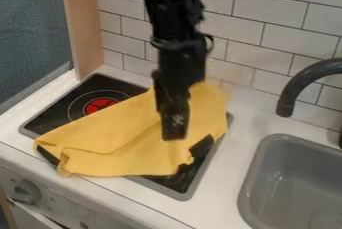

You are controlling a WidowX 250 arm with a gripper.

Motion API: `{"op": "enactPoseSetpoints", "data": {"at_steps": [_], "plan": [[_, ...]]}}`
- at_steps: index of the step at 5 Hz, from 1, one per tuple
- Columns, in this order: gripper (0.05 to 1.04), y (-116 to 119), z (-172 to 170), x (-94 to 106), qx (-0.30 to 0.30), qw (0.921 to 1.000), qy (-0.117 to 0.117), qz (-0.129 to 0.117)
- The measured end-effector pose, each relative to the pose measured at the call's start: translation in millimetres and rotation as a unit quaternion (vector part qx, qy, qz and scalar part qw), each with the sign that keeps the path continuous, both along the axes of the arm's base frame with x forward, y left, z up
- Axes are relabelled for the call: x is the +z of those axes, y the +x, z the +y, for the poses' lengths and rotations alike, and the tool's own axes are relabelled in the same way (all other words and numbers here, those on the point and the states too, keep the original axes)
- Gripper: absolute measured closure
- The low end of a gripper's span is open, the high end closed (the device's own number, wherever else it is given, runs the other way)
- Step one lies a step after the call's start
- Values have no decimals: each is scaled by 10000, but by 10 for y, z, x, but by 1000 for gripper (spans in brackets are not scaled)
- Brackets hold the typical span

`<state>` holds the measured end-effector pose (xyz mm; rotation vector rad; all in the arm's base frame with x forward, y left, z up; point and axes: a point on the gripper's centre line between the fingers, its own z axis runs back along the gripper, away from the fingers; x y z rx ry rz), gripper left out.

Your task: Unfold the left to right

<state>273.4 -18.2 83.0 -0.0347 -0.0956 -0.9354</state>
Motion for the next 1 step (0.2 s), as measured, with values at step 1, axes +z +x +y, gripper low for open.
{"op": "enactPoseSetpoints", "data": {"at_steps": [1], "plan": [[84, 23, 91, 91, 85, 9999, 14, 65]]}}
